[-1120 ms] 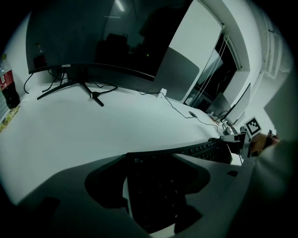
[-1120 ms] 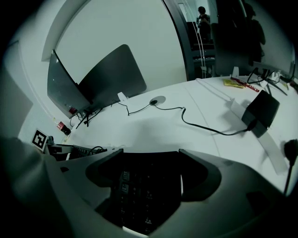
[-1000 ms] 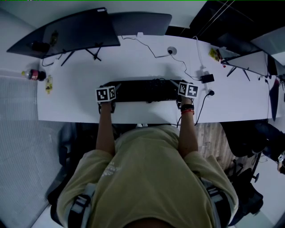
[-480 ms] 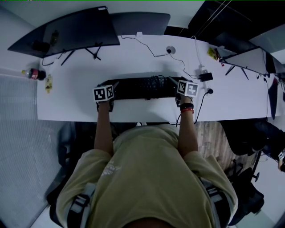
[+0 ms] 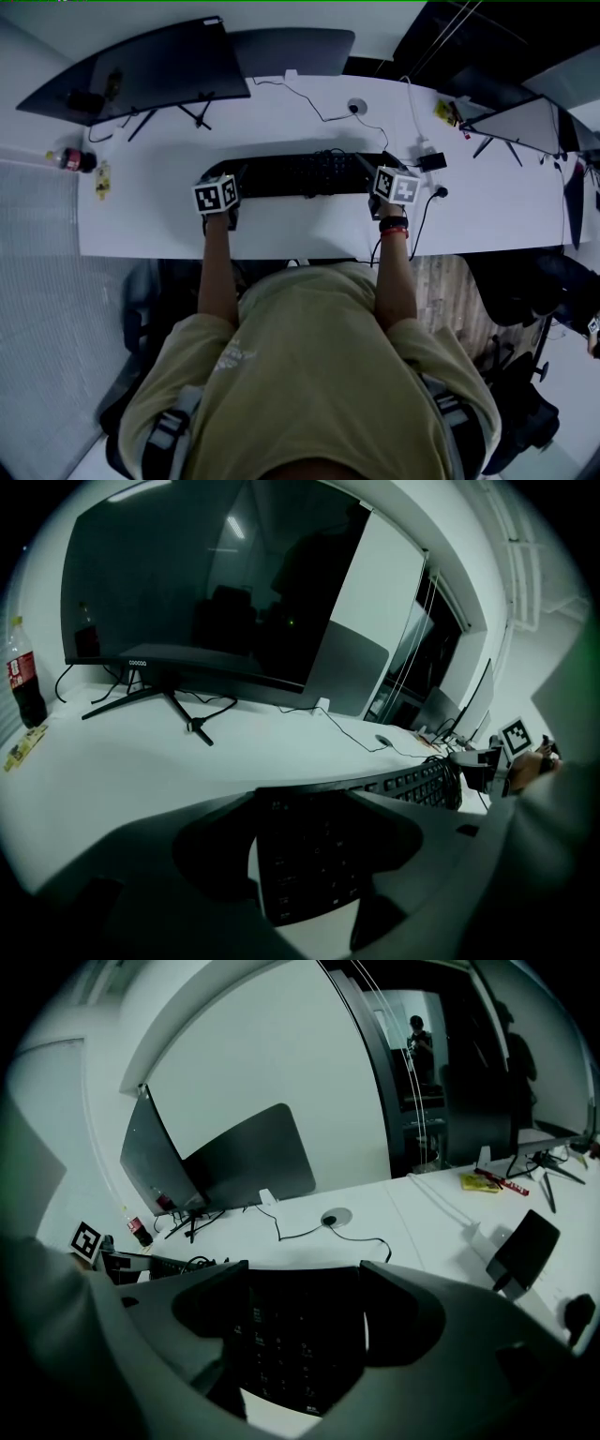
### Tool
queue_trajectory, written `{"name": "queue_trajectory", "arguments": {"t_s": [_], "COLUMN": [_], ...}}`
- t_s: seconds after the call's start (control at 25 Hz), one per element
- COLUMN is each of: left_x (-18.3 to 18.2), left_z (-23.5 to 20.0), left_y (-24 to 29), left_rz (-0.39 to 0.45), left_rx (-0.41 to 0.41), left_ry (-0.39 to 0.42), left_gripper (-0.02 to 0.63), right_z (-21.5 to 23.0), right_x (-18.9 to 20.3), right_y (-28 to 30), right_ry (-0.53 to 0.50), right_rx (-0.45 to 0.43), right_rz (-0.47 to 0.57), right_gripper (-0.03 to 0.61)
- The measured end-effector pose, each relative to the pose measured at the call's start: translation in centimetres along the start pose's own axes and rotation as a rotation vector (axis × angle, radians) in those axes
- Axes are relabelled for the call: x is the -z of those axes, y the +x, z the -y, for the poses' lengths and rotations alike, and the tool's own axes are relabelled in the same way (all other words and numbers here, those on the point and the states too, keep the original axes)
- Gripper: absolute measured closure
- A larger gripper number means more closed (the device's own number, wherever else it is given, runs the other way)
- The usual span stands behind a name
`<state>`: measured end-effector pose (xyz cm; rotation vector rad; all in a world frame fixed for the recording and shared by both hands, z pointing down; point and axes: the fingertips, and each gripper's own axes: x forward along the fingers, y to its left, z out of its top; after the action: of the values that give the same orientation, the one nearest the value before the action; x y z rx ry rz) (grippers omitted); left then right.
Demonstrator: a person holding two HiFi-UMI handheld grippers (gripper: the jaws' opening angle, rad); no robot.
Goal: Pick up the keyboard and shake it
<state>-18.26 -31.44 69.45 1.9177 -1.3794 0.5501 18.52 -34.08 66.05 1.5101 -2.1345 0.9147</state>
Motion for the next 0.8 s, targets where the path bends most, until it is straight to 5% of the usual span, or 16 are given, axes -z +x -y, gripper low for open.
{"name": "queue_trajectory", "arguments": {"t_s": [0.8], "left_x": [-5.3], "left_z": [-0.2], "left_y": [-0.8], "left_rz": [0.247], "left_rx": [-0.034], "left_ry": [0.088], "left_gripper": [0.322], "right_z": [-1.4], "right_x": [-4.8], "right_y": [0.3], "right_ry": [-0.140], "right_rx": [-0.066], "right_rz": [0.298], "right_gripper": [0.202]}}
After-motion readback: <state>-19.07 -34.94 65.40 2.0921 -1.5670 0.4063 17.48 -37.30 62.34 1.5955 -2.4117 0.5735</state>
